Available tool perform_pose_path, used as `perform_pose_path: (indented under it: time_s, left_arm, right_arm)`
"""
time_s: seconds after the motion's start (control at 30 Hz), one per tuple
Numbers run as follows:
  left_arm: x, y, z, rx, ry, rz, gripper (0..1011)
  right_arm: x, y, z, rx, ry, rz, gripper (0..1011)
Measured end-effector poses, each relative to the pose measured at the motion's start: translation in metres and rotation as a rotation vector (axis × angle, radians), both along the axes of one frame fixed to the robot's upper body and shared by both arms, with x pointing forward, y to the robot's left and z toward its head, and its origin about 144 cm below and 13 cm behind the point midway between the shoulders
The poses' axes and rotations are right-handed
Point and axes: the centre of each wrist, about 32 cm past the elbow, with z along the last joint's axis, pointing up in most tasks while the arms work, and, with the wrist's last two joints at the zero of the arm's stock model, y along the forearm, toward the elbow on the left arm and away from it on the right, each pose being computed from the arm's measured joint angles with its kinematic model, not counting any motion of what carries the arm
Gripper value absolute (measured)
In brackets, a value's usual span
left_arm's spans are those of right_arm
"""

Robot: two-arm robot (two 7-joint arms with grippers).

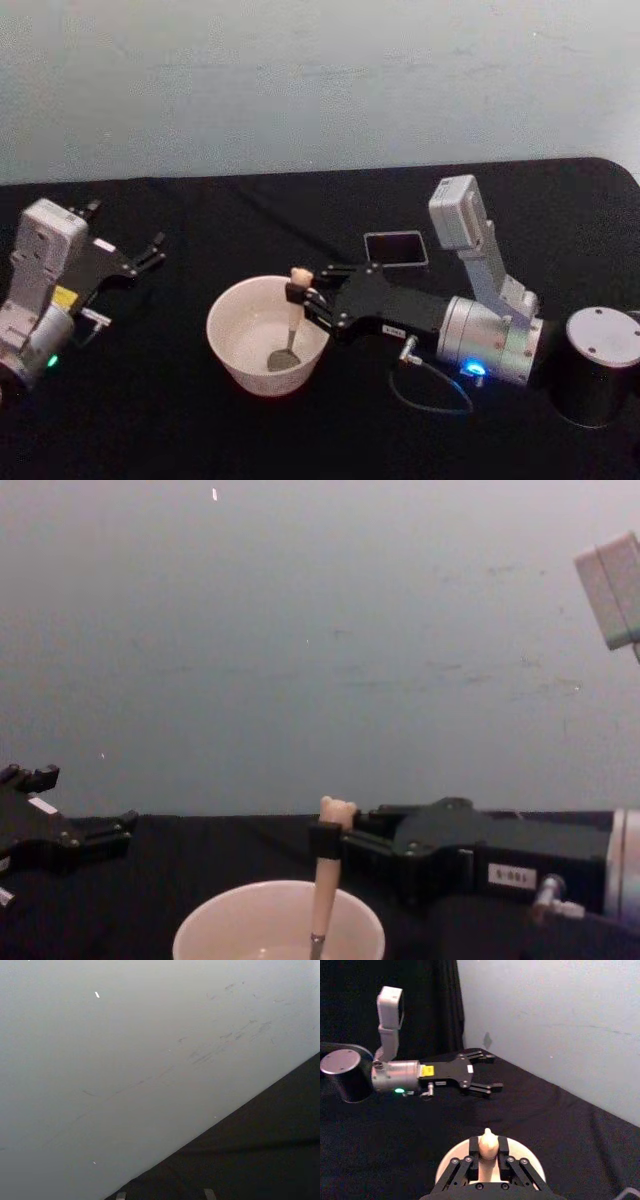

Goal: Pick up the stirring spoon with one hand, stir inside the cup, then place it back in its original position.

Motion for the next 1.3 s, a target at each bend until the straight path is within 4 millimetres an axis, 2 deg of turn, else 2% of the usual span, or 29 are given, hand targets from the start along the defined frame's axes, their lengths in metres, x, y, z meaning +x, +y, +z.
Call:
perform_pose_path:
  time_s: [0.27, 0.47, 0.77, 1.03, 1.3]
  left_arm:
    - [0.000, 0.000, 0.000, 0.000, 0.000, 0.000, 1001]
    - [0.000, 0.000, 0.000, 0.000, 0.000, 0.000, 1002]
    - [0.000, 0.000, 0.000, 0.000, 0.000, 0.000, 1001]
    - [0.000, 0.000, 0.000, 0.000, 0.000, 0.000, 1001]
    - [0.000, 0.000, 0.000, 0.000, 0.000, 0.000, 1001]
  right_arm:
    - [0.001, 0.012, 0.000, 0.008, 0.019, 0.021, 212]
    - [0.012, 0.028, 0.000, 0.023, 0.029, 0.006, 212]
    - [0.032, 0.040, 0.000, 0.021, 0.009, -0.052, 212]
    - [0.045, 0.033, 0.003, 0.012, -0.008, -0.107, 212]
    - [0.041, 0.016, 0.003, -0.020, -0.037, -0.109, 212]
